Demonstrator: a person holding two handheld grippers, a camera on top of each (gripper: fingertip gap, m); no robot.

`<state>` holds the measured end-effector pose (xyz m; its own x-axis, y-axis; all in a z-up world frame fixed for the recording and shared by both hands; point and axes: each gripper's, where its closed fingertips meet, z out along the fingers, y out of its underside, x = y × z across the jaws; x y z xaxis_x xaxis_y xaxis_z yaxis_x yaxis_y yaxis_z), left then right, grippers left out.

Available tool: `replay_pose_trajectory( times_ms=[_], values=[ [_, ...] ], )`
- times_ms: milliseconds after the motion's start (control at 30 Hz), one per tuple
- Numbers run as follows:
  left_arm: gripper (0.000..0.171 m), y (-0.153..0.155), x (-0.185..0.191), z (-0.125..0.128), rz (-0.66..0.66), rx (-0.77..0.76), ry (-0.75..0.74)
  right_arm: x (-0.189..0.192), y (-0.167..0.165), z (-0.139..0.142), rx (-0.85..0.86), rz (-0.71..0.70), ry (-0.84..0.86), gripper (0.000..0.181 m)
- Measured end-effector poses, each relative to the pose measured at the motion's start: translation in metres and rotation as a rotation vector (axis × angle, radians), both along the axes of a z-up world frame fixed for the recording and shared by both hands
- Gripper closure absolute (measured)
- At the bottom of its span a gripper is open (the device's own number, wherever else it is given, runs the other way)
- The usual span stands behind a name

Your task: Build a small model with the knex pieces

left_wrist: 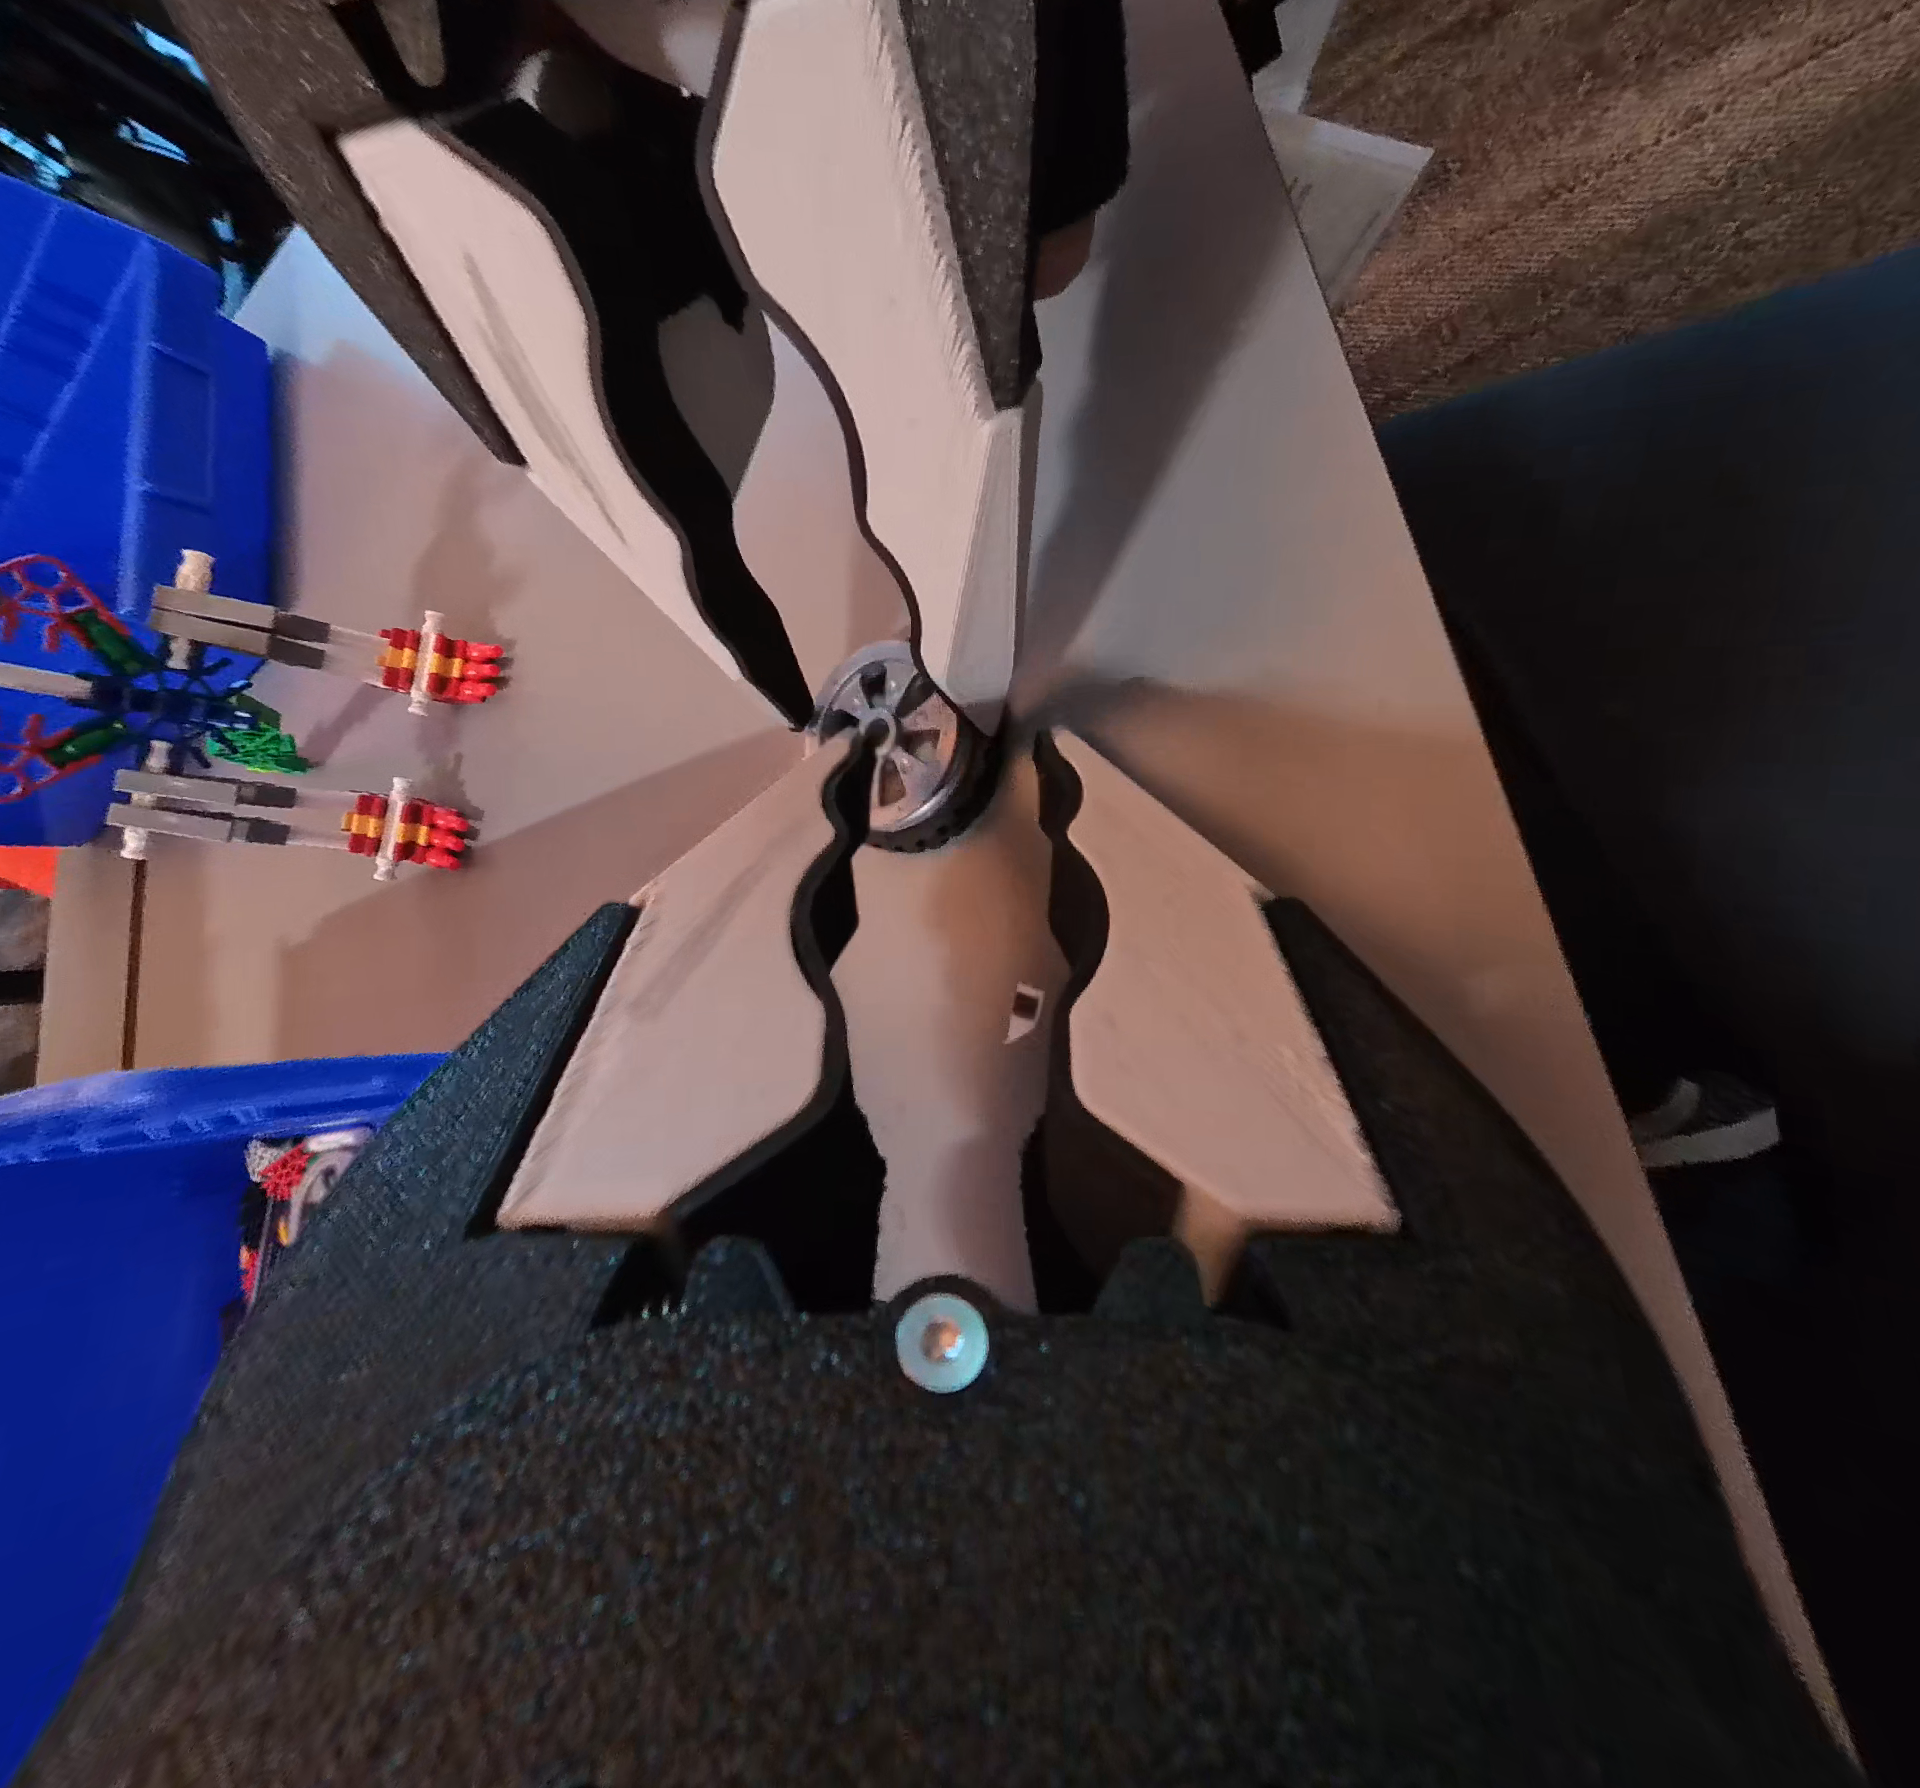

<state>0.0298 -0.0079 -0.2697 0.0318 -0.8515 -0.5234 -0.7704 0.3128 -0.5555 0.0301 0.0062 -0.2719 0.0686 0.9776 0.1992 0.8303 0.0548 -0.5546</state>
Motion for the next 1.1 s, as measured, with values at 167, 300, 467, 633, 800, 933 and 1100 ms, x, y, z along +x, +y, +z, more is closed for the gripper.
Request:
replay_pose_trajectory(
  times_ms=[167,300,467,633,800,933,1100],
  values=[
    [0.154,0.0026,-0.0011,-0.0044,0.006,-0.013,0.012,-0.0001,-0.0003,0.0,0.01,-0.002,0.0,0.144],
    [0.154,0.0032,-0.0012,-0.0044,0.003,-0.018,0.012,-0.0003,-0.0003,0.0002,0.019,0.001,-0.006,0.144],
    [0.154,0.004,-0.0015,-0.0041,0.007,-0.02,0.014,-0.0006,0.0,0.0011,0.031,-0.004,-0.006,0.143],
    [0.154,0.0043,-0.0016,-0.0038,0.011,-0.021,0.009,-0.003,-0.0005,0.0064,0.025,-0.005,0.023,0.143],
    [0.155,0.0047,-0.0028,-0.0038,0.007,-0.021,0.001,-0.0028,-0.0012,0.001,0.026,0.003,0.003,0.148],
    [0.155,0.0047,-0.0023,-0.0039,0.005,-0.012,-0.01,-0.0037,-0.0051,-0.0002,0.027,0.021,-0.001,0.156],
    [0.155,0.0045,-0.0014,-0.0041,0.002,-0.001,-0.011,-0.0029,-0.0012,0.0021,0.047,-0.001,0.013,0.149]
  ],
)
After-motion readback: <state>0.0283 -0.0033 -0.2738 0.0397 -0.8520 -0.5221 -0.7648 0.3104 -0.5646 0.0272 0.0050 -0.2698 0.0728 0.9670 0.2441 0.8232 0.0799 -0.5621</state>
